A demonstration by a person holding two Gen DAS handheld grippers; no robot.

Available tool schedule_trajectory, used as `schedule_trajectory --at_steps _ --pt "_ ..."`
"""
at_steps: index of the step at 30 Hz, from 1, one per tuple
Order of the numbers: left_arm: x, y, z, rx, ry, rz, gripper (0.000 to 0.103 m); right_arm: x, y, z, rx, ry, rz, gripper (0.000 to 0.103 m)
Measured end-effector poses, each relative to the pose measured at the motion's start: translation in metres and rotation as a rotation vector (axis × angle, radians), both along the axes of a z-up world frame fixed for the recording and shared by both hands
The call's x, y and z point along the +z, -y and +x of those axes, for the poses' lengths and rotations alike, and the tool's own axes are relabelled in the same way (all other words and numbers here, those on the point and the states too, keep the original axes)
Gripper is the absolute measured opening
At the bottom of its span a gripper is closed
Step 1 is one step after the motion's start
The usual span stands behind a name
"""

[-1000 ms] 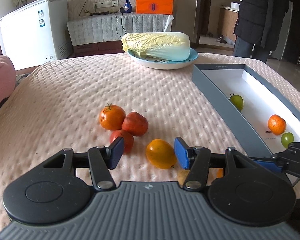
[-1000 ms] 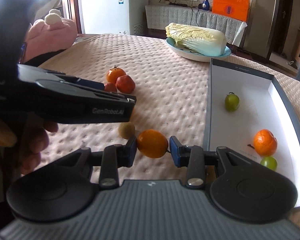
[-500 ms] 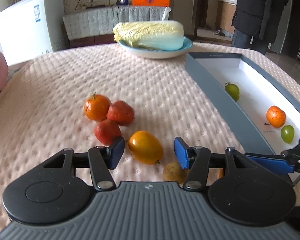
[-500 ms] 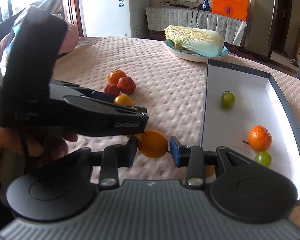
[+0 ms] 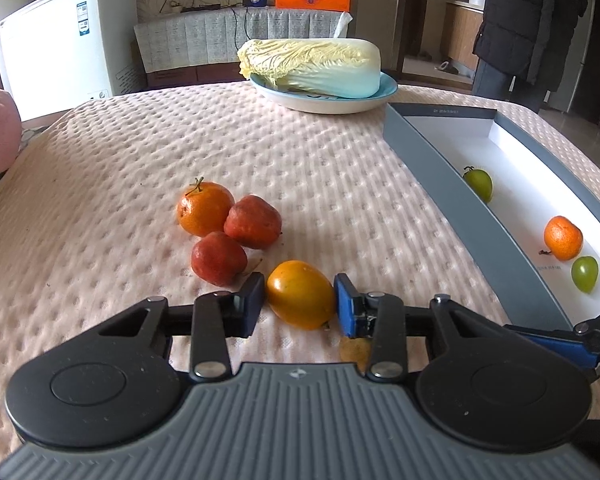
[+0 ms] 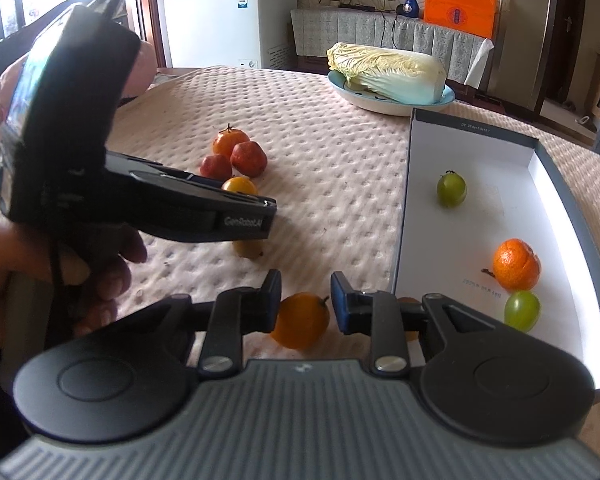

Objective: Organize fruits
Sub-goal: 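Grasp a yellow-orange fruit with the left gripper while the right holds the tangerine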

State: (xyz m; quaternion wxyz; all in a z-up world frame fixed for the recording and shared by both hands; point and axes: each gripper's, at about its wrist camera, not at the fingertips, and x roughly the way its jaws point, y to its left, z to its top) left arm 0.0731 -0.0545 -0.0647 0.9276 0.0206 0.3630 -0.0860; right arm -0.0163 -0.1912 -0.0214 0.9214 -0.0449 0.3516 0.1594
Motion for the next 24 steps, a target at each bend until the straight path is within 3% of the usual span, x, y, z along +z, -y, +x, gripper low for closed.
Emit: schedule_trajectory --at_steps 10,14,24 --pt "0.000 -0.002 -0.001 -0.008 -0.006 -0.009 0.045 -0.007 -0.013 -0.014 0.059 -0.011 -0.116 0.032" --pt "0.002 -0.009 -0.002 -0.006 -0.024 -0.052 0.049 -0.008 -0.016 -0.016 0.069 -0.009 -0.150 0.032" --pt "0.004 -0.019 -0.007 -0.033 -0.025 -0.070 0.039 0.004 -0.008 -0.013 0.056 0.001 -0.090 0.033"
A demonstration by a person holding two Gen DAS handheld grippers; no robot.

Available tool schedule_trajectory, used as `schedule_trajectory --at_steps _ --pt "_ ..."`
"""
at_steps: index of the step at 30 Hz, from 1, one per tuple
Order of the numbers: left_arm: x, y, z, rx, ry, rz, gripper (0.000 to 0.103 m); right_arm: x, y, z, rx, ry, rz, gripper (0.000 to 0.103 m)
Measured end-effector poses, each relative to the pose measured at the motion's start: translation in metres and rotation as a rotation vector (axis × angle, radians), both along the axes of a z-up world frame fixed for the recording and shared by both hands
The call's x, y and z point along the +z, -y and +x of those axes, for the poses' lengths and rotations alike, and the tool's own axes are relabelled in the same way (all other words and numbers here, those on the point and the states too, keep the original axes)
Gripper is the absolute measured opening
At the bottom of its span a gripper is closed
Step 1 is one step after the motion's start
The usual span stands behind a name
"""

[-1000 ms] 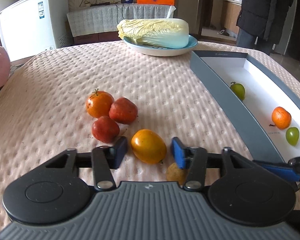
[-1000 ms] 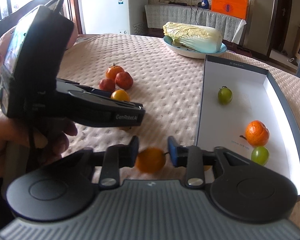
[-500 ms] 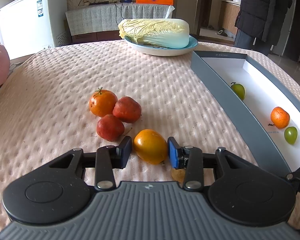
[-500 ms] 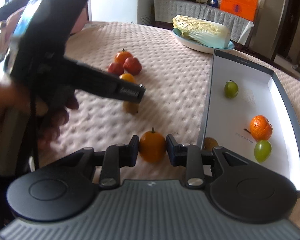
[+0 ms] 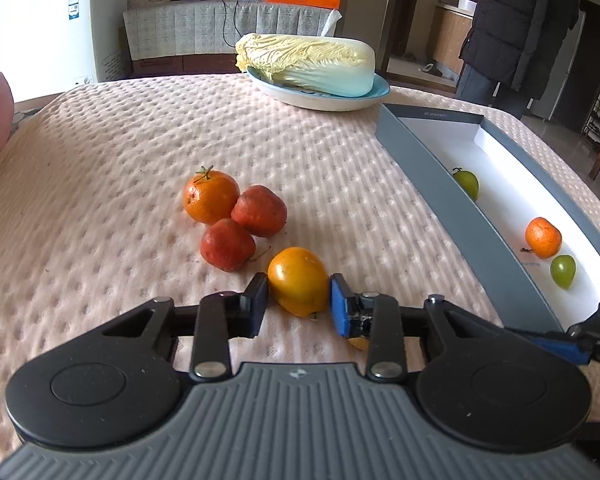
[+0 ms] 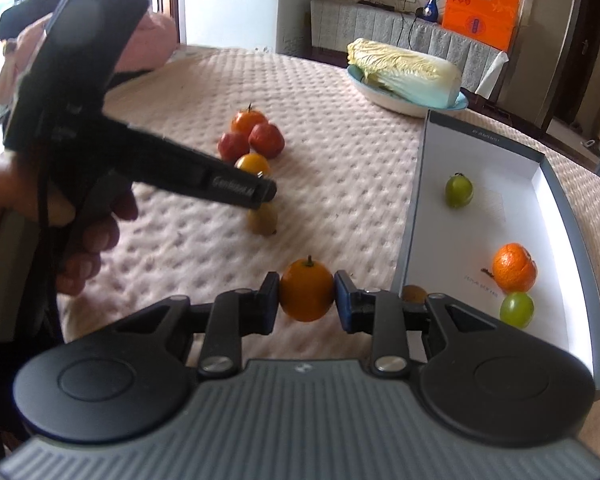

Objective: Organize fruits
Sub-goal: 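Grasp a yellow-orange fruit with the left gripper while the right holds the tangerine, then lift the yellow-orange fruit with the left gripper while the right holds the tangerine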

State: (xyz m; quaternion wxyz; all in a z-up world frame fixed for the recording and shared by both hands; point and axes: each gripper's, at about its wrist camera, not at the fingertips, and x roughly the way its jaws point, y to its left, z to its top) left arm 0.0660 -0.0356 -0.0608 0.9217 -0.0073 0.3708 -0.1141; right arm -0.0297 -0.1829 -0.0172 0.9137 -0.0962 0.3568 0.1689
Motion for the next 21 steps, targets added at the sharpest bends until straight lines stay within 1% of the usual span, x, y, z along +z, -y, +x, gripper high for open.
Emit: schedule_trajectory --at_steps 2,7,12,14,16,21 --pt "0.001 0.000 -0.001 0.011 0.011 0.017 0.038 0.002 0.003 0.001 -0.008 0.004 0.016 0.033" --pt "0.006 0.000 -0.002 0.053 0.033 0.017 0.038 0.011 0.007 0.000 -0.009 0.029 0.052 0.033" --pt "0.010 0.003 -0.005 0.080 0.043 0.055 0.038 0.032 0.015 -0.013 -0.023 0.103 0.080 0.033" --pt "0.016 0.004 -0.011 0.074 0.064 0.071 0.038 0.037 0.019 -0.019 -0.037 0.124 0.109 0.032" --pt "0.024 0.005 -0.017 0.058 0.085 0.068 0.038 0.038 0.021 -0.022 -0.044 0.125 0.144 0.032" --pt "0.047 0.007 -0.033 0.031 0.119 0.080 0.038 0.038 0.012 -0.027 -0.027 0.127 0.150 0.032"
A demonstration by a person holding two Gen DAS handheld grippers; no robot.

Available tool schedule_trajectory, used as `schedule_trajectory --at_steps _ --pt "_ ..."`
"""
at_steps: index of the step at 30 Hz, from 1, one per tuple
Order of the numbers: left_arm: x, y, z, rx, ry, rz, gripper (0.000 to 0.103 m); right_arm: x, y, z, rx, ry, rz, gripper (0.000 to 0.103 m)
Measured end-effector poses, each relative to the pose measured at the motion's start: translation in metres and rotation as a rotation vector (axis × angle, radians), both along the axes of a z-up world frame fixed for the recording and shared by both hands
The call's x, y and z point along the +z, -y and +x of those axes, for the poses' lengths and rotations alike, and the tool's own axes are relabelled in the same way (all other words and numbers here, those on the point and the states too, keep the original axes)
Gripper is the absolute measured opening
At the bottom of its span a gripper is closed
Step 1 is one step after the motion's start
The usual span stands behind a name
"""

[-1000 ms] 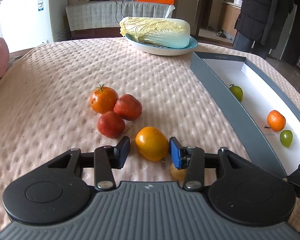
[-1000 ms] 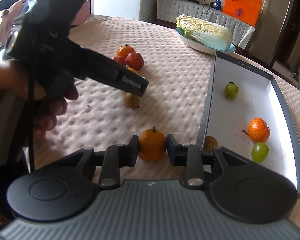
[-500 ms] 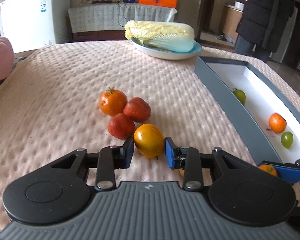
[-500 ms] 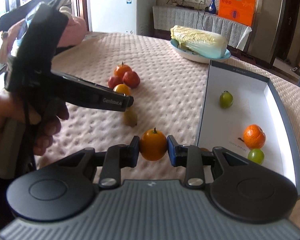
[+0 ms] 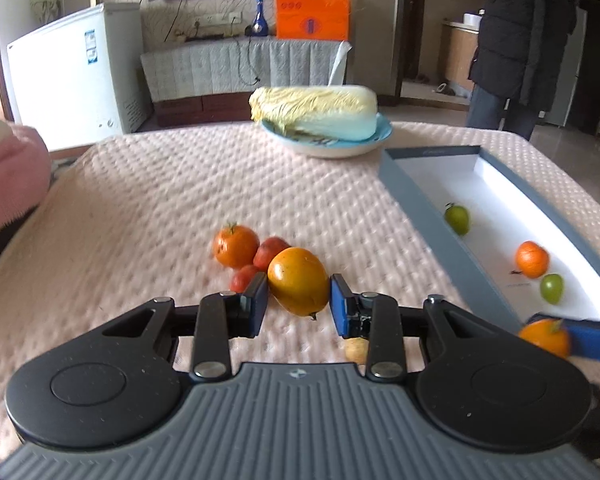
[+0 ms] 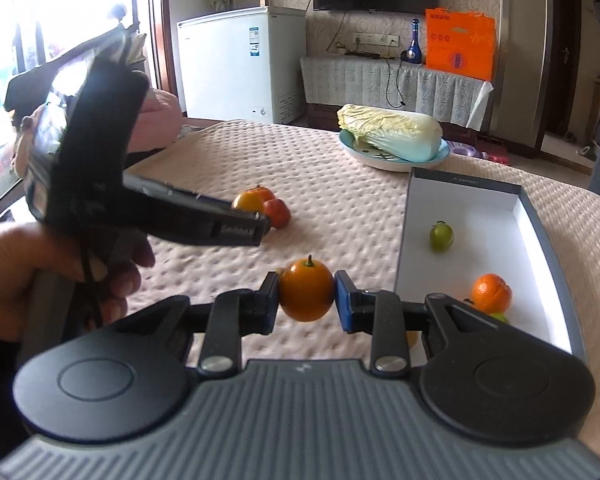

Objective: Organize fruits
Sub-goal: 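Lift the yellow-orange fruit with the left gripper while the right holds the tangerine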

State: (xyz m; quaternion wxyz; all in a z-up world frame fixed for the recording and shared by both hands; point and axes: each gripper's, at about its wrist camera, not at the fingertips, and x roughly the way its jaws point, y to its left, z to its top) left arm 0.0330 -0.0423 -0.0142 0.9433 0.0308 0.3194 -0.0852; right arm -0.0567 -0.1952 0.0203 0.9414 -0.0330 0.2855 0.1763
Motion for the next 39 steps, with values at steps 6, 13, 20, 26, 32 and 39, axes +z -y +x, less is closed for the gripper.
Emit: schedule_trajectory --at_steps 6,13,20,26,32,39 --pt "0.004 -0.005 -0.010 0.046 0.016 0.000 0.038 -0.005 -0.004 0.004 0.022 0.000 0.030 0.033" --pt "-0.003 -0.006 -0.001 0.072 0.010 -0.016 0.038 -0.011 -0.003 0.002 0.018 -0.010 0.015 0.033" --pt "-0.004 -0.005 0.004 0.066 0.009 -0.036 0.038 -0.014 -0.001 0.007 0.003 -0.021 0.026 0.033" --pt "-0.002 -0.004 0.006 0.061 0.017 -0.048 0.038 -0.014 -0.002 0.008 0.015 -0.015 0.028 0.033" --pt "-0.002 -0.002 0.008 0.054 0.016 -0.052 0.038 -0.013 -0.003 0.008 0.015 -0.008 0.030 0.033" --pt "-0.001 0.000 0.008 0.052 0.017 -0.063 0.038 -0.011 0.002 0.007 0.006 -0.003 0.043 0.033"
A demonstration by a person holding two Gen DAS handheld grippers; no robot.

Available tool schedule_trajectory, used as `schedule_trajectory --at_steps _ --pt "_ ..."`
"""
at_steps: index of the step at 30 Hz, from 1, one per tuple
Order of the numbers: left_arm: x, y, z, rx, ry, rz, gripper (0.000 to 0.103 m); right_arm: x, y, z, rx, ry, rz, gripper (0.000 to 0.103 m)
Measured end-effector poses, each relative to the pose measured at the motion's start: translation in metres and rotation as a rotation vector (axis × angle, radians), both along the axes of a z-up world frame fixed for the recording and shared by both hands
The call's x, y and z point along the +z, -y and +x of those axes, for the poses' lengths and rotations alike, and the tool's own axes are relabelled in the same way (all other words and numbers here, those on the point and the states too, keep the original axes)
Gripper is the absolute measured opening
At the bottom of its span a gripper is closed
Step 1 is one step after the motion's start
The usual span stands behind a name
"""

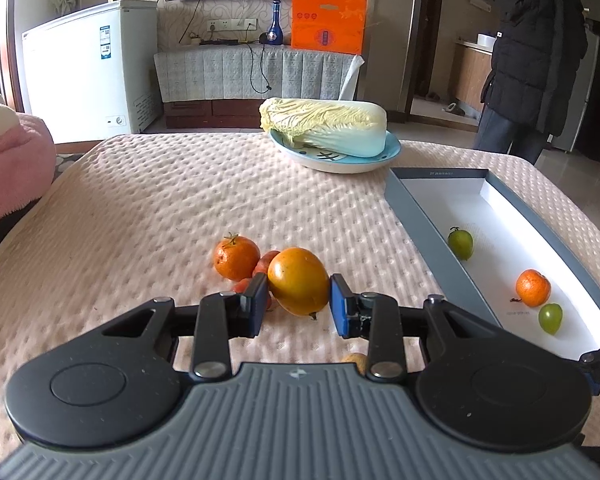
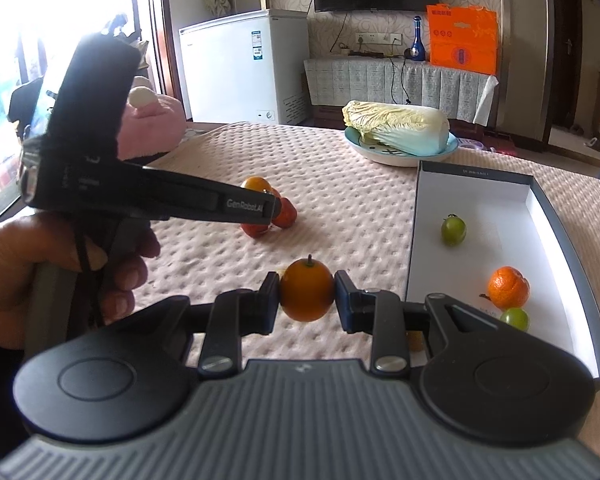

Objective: Organize fruits
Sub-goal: 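Lift the yellow-orange fruit with the left gripper while the right holds the tangerine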

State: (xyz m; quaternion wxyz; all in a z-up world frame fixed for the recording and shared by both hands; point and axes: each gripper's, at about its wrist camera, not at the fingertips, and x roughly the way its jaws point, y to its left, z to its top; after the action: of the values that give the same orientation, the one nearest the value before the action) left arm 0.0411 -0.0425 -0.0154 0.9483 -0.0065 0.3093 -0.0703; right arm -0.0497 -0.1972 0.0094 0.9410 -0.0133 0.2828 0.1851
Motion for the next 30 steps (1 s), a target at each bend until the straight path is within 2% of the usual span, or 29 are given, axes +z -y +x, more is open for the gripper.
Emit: schedule_trajectory --at_steps 30 --pt "-0.005 0.028 0.002 -0.031 -0.014 0.002 0.038 0.002 0.021 -0.015 -0.021 0.012 -0.001 0.033"
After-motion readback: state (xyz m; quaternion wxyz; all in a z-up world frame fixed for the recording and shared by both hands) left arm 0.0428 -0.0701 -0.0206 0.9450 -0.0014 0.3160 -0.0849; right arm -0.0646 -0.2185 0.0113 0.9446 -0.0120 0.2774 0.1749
